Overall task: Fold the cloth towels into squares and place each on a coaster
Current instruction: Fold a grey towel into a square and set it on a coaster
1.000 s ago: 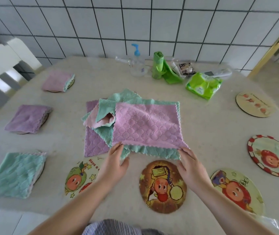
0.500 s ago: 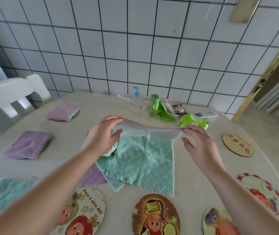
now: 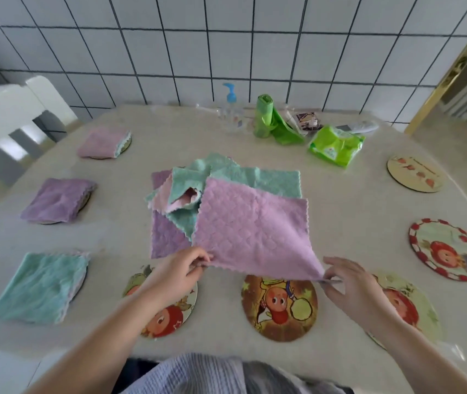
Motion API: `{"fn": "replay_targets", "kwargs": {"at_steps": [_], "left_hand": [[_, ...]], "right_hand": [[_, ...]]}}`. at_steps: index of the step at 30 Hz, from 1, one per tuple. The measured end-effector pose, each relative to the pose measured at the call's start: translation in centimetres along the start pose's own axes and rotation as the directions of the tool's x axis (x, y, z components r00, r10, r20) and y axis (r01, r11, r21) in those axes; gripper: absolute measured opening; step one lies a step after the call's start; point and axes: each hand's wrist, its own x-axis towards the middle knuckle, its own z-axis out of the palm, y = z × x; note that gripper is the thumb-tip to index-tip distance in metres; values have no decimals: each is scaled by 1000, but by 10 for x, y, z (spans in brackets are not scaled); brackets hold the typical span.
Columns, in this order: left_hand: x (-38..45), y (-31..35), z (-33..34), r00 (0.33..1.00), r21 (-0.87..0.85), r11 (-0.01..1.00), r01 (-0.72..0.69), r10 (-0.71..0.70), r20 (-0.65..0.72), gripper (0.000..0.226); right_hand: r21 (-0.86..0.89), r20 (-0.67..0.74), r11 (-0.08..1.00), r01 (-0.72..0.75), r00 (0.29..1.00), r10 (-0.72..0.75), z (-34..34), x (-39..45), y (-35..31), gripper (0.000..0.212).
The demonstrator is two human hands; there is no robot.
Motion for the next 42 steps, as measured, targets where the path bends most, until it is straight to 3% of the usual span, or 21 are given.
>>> {"fn": "replay_targets", "kwargs": {"at_steps": [2,4,10,14,17,20,23,29,42], "left_hand": [[-8,-5,7,998,43,998,55,-56,42,15],[-13,-6,12,994,83,994,77,-82,65,8],[-17,-7,25,975,-1,989,148,-146,169,10],[-18,-10,33,910,7,975,221,-208,358,8],[-20,-14,37,875,40,965,258,-251,413,8],[-18,-16,38,897,10,953,304,-290,333,12],[-11,-13,38,924,-132,929,345,-311,222,6],[13,-23,38,885,-235,854,465,-457,92,20],[39,-31,42,878,-156,869,470,-479,-24,27]], "right_hand": [[183,48,981,-71,997,63,6,-11,0,10],[254,52,958,-136,991,126,10,-19,2,10],[233,94,946,-225,974,208,17,-26,8,14],[182,156,955,-235,966,208,20,-30,12,10],[159,204,955,-252,954,218,23,-29,14,6],[175,207,945,-275,949,238,27,-23,15,4],[213,162,926,-311,946,280,29,-12,15,4],[287,99,897,-335,942,320,31,21,9,9],[348,99,857,-380,924,369,35,50,11,8]]}}
